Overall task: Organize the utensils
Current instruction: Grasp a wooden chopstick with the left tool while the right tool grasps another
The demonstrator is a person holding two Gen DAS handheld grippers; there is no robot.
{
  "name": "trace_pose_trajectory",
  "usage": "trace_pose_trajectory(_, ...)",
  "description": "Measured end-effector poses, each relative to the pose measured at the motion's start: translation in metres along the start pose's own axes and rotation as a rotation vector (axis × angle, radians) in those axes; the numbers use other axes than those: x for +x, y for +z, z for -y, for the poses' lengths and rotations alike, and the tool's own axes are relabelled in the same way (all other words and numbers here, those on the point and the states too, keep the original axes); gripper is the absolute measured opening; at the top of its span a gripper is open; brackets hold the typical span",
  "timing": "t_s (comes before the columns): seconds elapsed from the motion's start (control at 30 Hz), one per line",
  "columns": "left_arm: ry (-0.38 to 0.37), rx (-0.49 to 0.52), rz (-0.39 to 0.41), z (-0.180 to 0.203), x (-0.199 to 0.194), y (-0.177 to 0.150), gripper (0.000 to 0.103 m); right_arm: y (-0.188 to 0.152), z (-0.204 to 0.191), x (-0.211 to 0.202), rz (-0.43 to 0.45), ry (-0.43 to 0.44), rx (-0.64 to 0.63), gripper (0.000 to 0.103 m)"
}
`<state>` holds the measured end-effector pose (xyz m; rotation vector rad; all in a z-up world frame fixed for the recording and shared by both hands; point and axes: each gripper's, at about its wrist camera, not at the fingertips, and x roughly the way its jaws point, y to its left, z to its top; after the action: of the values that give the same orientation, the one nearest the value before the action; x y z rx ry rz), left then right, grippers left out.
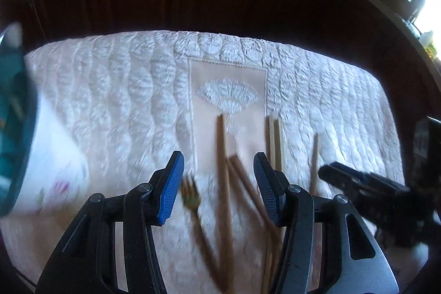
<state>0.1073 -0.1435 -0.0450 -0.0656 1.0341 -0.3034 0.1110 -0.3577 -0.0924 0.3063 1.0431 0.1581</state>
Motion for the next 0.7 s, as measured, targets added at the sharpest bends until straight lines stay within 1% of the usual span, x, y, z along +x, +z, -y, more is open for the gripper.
trace_pose_trajectory(0.13, 0.065, -0.004, -0.02, 0.006, 0.026, 0.012, 0.052, 0.009, 0.007, 0.009, -0.022, -0.008, 0.022, 0.03)
trace_pose_trajectory(0.17, 0.089, -0.001, -0.032, 0.007, 0.036, 0.016, 0.052, 0.011, 0.009, 0.011, -0.029, -0.006, 0.03, 0.03)
trace_pose_trajectory(0.27, 0.123, 0.003, -0.069, 0.008, 0.056, 0.025, 0.052, 0.018, 0.018, 0.016, -0.046, 0.009, 0.052, 0.03)
trace_pose_trajectory(0.33, 0.147, 0.015, -0.093, 0.009, 0.067, 0.029, 0.052, 0.025, 0.017, 0.025, -0.063, 0.013, 0.044, 0.03)
trace_pose_trajectory(0.37, 0.156, 0.02, -0.107, 0.009, 0.073, 0.03, 0.052, 0.026, 0.017, 0.028, -0.068, 0.009, 0.034, 0.028)
trace_pose_trajectory(0.4, 0.16, 0.026, -0.111, 0.009, 0.077, 0.03, 0.052, 0.028, 0.014, 0.031, -0.063, 0.002, 0.018, 0.023)
trace_pose_trajectory(0.43, 0.161, 0.033, -0.104, 0.01, 0.079, 0.031, 0.05, 0.029, 0.012, 0.033, -0.058, -0.007, 0.003, 0.017)
trace_pose_trajectory(0.47, 0.16, 0.039, -0.097, 0.011, 0.079, 0.032, 0.041, 0.03, 0.011, 0.034, -0.057, -0.008, -0.004, 0.014)
trace_pose_trajectory(0.5, 0.157, 0.046, -0.095, 0.011, 0.081, 0.034, 0.035, 0.032, 0.011, 0.036, -0.052, -0.008, -0.007, 0.012)
trace_pose_trajectory(0.53, 0.151, 0.048, -0.092, 0.011, 0.081, 0.036, 0.022, 0.033, 0.011, 0.036, -0.05, -0.001, -0.004, 0.012)
trace_pose_trajectory(0.57, 0.134, 0.043, -0.093, 0.009, 0.081, 0.038, 0.005, 0.034, 0.01, 0.035, -0.049, 0.003, -0.004, 0.011)
trace_pose_trajectory(0.63, 0.074, 0.011, -0.098, 0.005, 0.075, 0.044, 0.004, 0.034, 0.006, 0.027, -0.024, 0.024, -0.009, 0.01)
trace_pose_trajectory(0.7, 0.047, 0.004, -0.068, 0.003, 0.061, 0.047, 0.004, 0.035, 0.003, 0.014, 0.007, 0.048, -0.009, 0.009)
